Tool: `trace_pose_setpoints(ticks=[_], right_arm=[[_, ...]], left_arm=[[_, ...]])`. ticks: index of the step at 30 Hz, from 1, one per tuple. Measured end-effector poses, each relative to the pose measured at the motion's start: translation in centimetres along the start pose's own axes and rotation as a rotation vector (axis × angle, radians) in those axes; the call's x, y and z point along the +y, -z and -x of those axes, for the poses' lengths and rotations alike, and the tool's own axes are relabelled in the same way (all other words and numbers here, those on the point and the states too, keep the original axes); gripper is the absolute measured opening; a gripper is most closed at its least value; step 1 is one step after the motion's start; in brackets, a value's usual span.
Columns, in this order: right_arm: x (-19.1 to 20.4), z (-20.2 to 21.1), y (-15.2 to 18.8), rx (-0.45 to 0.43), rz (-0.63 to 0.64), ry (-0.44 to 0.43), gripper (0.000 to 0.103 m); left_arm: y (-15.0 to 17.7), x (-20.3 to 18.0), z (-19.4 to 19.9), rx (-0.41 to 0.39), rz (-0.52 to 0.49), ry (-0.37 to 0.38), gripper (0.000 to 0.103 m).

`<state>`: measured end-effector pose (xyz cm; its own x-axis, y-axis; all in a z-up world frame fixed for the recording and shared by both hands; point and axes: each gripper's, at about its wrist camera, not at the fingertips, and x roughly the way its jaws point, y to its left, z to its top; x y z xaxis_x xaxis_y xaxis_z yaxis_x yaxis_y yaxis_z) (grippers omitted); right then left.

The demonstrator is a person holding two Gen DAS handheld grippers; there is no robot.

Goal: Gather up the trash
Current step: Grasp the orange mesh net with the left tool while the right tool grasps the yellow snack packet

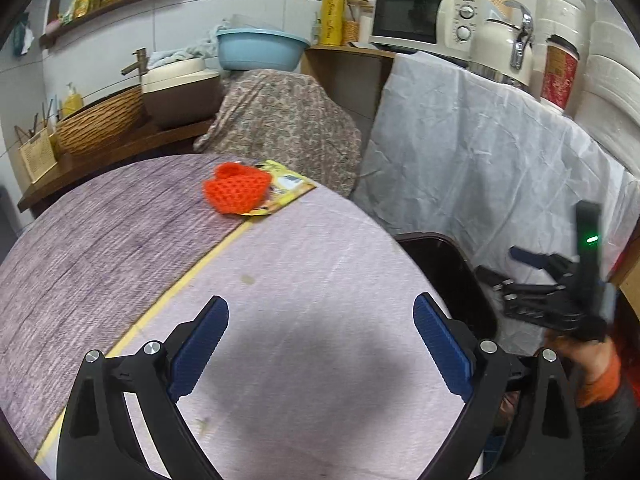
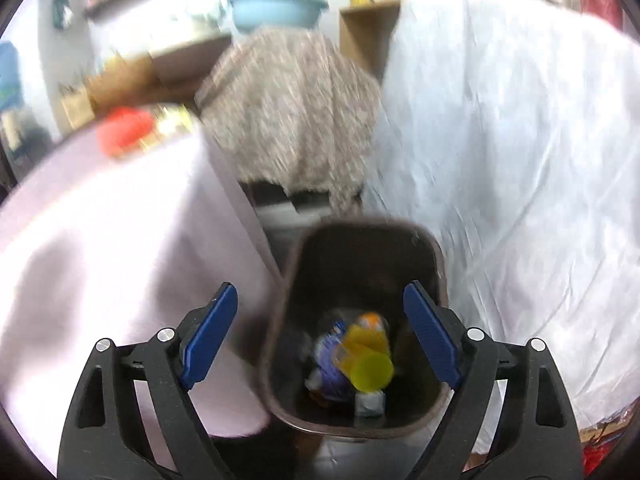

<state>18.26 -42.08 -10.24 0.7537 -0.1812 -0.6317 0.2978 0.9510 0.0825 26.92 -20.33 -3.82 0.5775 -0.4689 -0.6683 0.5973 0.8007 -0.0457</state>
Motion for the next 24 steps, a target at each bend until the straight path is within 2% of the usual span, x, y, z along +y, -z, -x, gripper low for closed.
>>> trace_pose_setpoints(ticks=[6, 12, 18, 24], right_arm=[[3.8, 1.9, -2.6, -0.076, 0.064, -0.096, 0.086], [6.4, 1.2, -4.1, -0.097, 0.117, -0.123, 0.086], [7.6, -0.2, -5.4, -0.084, 0.145, -0.149, 0.086], [8.2, -1.7, -6.3, -0.065, 0.151, -0.171, 0.086]], left_arm=[[-0.4, 2.6, -1.2, 0.014, 0.008, -0.078, 0.092], [-2.0, 5.0, -3.0, 0.018, -0.006, -0.154, 0.092], [-4.7, 6.7, -6.6, 0.054, 0.003, -0.182, 0.092], [-7.6, 6.8, -10.4, 0.085, 0.009, -0.154, 0.092]])
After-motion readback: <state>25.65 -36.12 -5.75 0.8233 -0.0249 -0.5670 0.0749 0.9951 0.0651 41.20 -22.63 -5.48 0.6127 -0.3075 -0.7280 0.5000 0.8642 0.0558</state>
